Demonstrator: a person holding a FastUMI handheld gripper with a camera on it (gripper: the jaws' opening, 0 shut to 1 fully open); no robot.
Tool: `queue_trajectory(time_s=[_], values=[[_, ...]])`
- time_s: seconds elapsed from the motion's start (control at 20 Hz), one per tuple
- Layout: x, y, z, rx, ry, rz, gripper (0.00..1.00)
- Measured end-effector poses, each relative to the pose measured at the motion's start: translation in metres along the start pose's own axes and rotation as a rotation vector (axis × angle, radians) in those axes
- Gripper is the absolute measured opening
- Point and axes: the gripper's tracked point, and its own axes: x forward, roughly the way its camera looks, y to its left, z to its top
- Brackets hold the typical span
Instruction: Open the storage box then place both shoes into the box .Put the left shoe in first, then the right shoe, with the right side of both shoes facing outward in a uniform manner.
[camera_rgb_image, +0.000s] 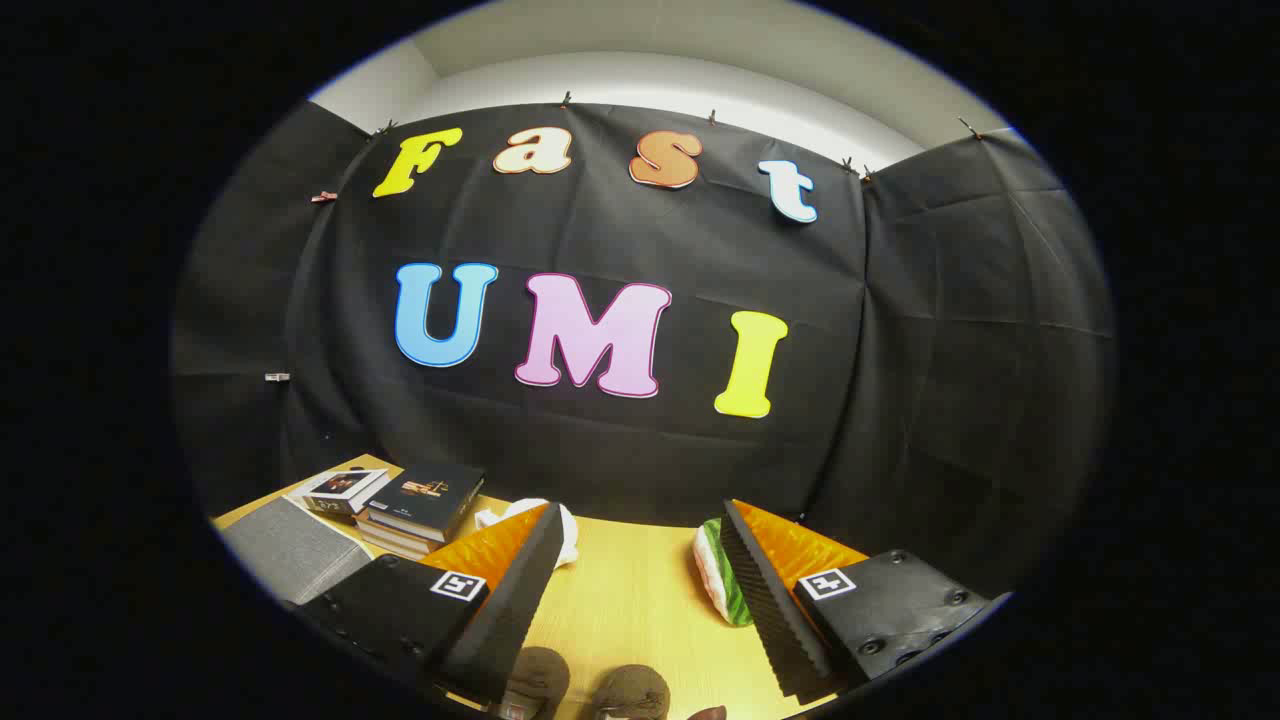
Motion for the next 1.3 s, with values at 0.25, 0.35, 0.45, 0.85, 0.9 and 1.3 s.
queue_trajectory(time_s=[0.25,0.35,0.45,0.85,0.9,1.3], values=[[-0.003,0.0,0.001,0.005,-0.004,0.008,0.97],[-0.004,0.0,0.001,-0.004,-0.003,0.008,0.97],[-0.004,0.0,0.001,-0.013,-0.004,0.006,0.97],[-0.01,0.007,0.006,-0.005,-0.024,0.023,0.97],[-0.01,0.007,0.006,-0.007,-0.024,0.022,0.97],[-0.009,0.018,0.007,-0.015,-0.026,0.053,0.97]])
